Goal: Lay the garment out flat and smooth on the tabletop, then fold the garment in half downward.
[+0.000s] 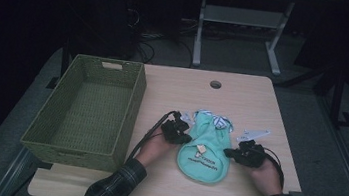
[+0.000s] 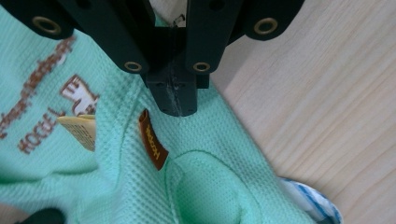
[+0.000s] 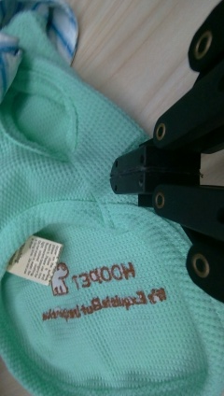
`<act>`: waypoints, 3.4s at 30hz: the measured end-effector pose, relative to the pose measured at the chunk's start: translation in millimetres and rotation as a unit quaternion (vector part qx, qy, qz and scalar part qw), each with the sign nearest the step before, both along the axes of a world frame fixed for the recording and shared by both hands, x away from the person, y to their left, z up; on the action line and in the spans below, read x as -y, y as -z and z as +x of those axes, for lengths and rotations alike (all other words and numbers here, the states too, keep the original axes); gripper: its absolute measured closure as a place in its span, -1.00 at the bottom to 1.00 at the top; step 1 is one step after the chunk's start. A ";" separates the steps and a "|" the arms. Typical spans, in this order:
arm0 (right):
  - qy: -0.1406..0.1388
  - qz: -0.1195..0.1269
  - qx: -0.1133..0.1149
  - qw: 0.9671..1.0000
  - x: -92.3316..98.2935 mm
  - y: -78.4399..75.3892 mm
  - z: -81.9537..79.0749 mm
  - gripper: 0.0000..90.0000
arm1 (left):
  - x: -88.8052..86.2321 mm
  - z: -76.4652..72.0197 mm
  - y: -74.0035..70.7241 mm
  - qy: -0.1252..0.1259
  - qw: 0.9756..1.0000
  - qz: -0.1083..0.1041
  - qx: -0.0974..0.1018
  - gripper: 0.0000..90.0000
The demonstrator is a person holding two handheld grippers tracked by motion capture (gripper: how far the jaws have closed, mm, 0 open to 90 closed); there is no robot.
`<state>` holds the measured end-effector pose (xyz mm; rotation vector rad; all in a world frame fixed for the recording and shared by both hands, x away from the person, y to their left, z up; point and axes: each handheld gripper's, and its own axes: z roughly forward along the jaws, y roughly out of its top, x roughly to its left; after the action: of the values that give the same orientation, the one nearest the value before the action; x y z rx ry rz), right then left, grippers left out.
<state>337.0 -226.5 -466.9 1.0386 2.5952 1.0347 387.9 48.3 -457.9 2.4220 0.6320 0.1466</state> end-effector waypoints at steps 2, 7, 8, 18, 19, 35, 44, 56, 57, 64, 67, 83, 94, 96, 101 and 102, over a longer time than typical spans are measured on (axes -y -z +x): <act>0.004 -0.008 0.003 1.000 3.4 -0.8 -0.4 1.00 | -1.4 -0.5 -0.5 -0.001 1.000 0.005 0.003 0.99; 0.016 -0.010 0.003 1.000 13.7 -1.1 -0.5 1.00 | -4.1 -4.2 -0.6 -0.010 1.000 0.007 0.007 0.99; 0.019 -0.009 0.002 1.000 15.8 -1.0 -0.8 1.00 | -4.6 -6.1 -0.6 -0.010 1.000 0.008 0.007 0.99; 0.017 -0.011 0.002 1.000 25.5 -1.0 -5.3 1.00 | -6.1 -32.3 -2.1 0.013 1.000 0.012 -0.004 0.99; 0.016 -0.009 0.002 1.000 25.9 -0.9 -6.5 1.00 | -6.4 -34.8 -2.0 0.014 1.000 0.010 -0.004 0.99; -0.028 0.004 -0.009 1.000 12.2 -0.5 -28.3 1.00 | -19.7 -56.8 -4.3 0.024 0.999 0.019 -0.015 0.99; -0.038 0.008 -0.006 0.999 6.2 -3.0 -29.9 0.82 | -23.8 -54.6 -5.0 0.024 0.999 0.012 -0.024 0.90; -0.009 0.025 0.009 1.000 15.2 -13.6 -20.9 0.36 | -32.8 -42.9 -14.8 0.004 1.000 -0.016 -0.007 0.19; -0.006 0.023 0.005 1.000 15.0 -13.5 -19.7 0.34 | -32.8 -42.0 -14.8 -0.002 1.000 -0.025 -0.007 0.11; 0.005 0.024 0.010 1.000 15.0 -18.5 -5.4 0.32 | -35.6 -29.1 -17.0 -0.003 1.000 -0.025 -0.009 -0.06; 0.010 0.031 0.013 0.999 15.2 -21.1 0.4 0.33 | -36.0 -21.8 -21.3 -0.014 0.999 -0.032 -0.009 -0.06; 0.029 0.051 0.011 0.998 4.6 -26.3 50.4 0.33 | -32.3 12.3 -32.5 -0.039 0.999 -0.035 0.008 -0.09; 0.037 0.063 -0.010 0.997 -7.7 -12.1 76.2 0.33 | -25.9 34.5 -31.5 -0.056 0.997 -0.044 0.011 -0.07; 0.037 0.062 -0.013 0.997 -8.6 -8.9 78.4 0.33 | -24.3 38.0 -30.1 -0.058 0.997 -0.045 0.009 -0.07; 0.028 0.052 -0.012 0.998 -10.9 0.3 79.0 0.33 | -21.8 45.2 -25.4 -0.061 0.997 -0.043 0.005 -0.07; 0.027 0.046 -0.013 0.998 -12.2 1.7 77.9 0.33 | -21.7 46.3 -24.2 -0.062 0.997 -0.042 0.004 -0.07</act>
<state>414.9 -214.4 -468.6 1.1427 2.5461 1.1462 434.2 70.1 -433.8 2.3019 0.7691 0.1781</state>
